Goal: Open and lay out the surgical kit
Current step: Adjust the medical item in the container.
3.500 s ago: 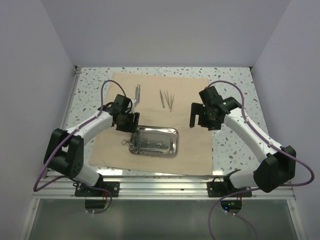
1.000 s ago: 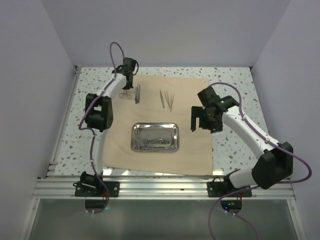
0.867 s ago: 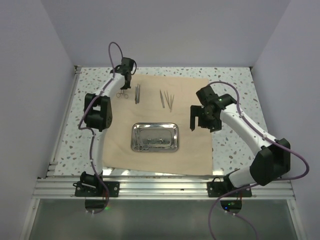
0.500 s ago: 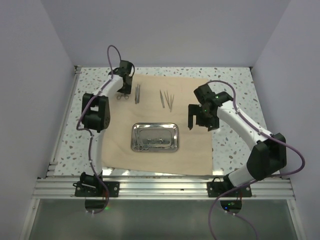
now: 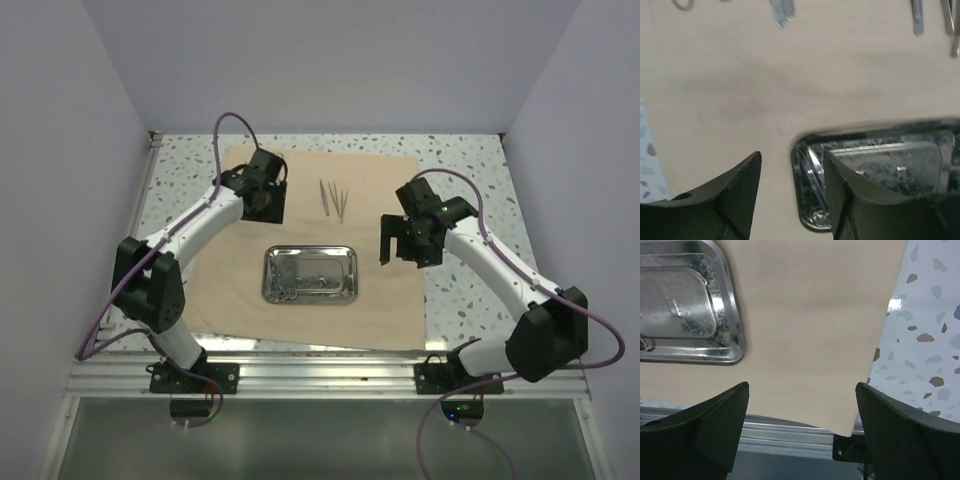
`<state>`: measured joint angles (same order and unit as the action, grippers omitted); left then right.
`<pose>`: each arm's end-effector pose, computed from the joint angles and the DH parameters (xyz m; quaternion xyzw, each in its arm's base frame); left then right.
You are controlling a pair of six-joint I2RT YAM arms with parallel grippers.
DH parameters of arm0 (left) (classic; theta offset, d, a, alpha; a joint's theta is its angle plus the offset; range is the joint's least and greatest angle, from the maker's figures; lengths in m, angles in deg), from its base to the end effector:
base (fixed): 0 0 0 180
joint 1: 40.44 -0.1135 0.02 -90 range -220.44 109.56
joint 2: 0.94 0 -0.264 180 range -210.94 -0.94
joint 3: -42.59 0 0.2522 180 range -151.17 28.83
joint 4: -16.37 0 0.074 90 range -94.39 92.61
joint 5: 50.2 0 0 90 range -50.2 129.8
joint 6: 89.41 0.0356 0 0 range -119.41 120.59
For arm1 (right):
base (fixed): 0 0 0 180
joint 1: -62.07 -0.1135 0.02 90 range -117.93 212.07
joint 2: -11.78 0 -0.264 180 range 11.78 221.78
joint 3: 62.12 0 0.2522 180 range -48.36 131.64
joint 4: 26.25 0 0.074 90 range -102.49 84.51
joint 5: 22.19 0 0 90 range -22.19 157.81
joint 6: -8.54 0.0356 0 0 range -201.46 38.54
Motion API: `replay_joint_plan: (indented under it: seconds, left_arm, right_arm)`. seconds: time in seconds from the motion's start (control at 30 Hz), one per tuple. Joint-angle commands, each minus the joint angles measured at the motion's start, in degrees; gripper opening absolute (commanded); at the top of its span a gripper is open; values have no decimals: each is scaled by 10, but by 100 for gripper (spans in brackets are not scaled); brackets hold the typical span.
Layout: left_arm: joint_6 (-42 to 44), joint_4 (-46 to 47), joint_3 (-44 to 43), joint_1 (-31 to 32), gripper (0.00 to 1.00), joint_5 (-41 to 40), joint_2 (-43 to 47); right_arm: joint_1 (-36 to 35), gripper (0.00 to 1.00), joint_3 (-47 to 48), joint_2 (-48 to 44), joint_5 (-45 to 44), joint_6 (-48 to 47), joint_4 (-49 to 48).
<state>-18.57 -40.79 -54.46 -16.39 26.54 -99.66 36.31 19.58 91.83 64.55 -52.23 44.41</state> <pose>0.3397 -0.1427 0.2741 0.0098 0.9572 0.0051 0.2891 0.2402 0.1137 0.2785 0.0349 0.9823 0.0592 0.1744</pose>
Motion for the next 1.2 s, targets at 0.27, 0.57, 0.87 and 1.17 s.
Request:
replay_joint_plan:
  seconds: [0.27,0.57,0.87,1.17]
  left_arm:
    - [-167,-1,167,126,46,104,74]
    - [-230,2,200,187,42,90,52]
    - [-262,11,232,192,42,41,84]
    - [-264,29,226,191,41,1,54]
  right_arm:
    - [2,91,-39,-66,19,-17,-15]
    - [1,92,-67,-108,13,-25,-2]
    - [1,92,-83,-121,17,-26,3]
    - [1,92,-67,-111,12,-29,11]
